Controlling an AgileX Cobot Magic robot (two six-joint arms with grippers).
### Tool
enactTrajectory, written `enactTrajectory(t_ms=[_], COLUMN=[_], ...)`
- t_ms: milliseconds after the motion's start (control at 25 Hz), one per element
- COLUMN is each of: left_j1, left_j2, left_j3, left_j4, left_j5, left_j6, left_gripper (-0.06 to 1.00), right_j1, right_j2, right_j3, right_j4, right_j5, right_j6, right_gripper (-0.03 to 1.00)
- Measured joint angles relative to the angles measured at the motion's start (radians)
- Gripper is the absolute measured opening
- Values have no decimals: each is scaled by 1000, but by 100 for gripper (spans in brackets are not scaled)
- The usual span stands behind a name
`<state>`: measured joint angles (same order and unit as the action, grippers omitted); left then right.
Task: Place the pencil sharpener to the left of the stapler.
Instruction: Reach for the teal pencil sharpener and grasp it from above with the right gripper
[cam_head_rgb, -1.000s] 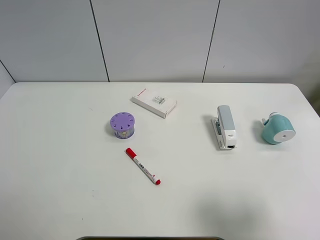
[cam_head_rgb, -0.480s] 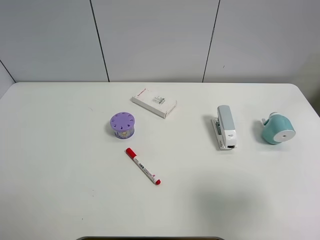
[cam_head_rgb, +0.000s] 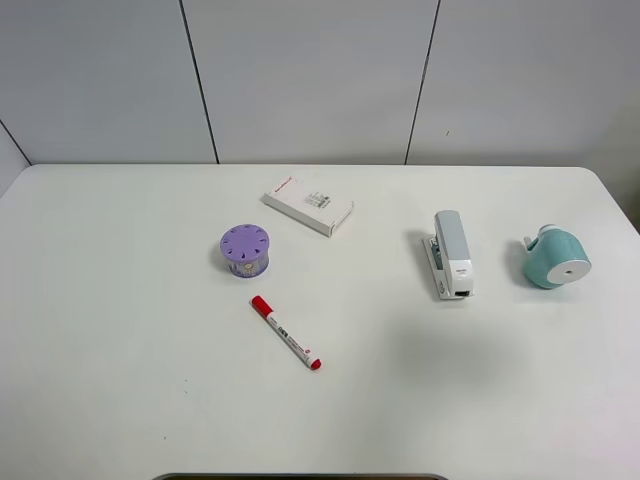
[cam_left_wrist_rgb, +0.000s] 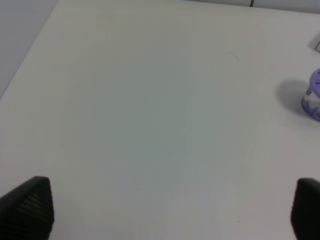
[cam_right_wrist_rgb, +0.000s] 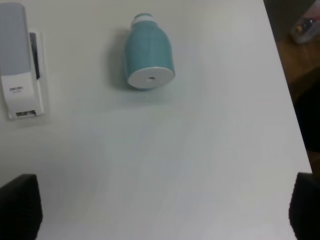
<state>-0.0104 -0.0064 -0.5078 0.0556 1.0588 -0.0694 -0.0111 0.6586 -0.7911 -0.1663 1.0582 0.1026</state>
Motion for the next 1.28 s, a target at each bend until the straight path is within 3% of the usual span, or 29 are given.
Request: enactTrajectory(t_ms=[360,480,800,960,1280], left_j1=[0,0,0,0,0], left_j2=[0,0,0,0,0], left_j3=[0,0,0,0,0], left_j4=[0,0,0,0,0], left_j5=[0,0,0,0,0], left_j6=[0,0,0,0,0], left_gripper=[95,95,95,95,95], right_j1=[-1,-42,-212,-221,-221], right_j2=[224,287,453,548,760], right_j3=[-98,-129,-145,-175,-309], right_j4=[0,0,103,146,154], right_j5=[-1,0,-41,-102,-134], right_j6=[6,-4,-184,-241,-270], right_gripper=[99,99,99,99,99])
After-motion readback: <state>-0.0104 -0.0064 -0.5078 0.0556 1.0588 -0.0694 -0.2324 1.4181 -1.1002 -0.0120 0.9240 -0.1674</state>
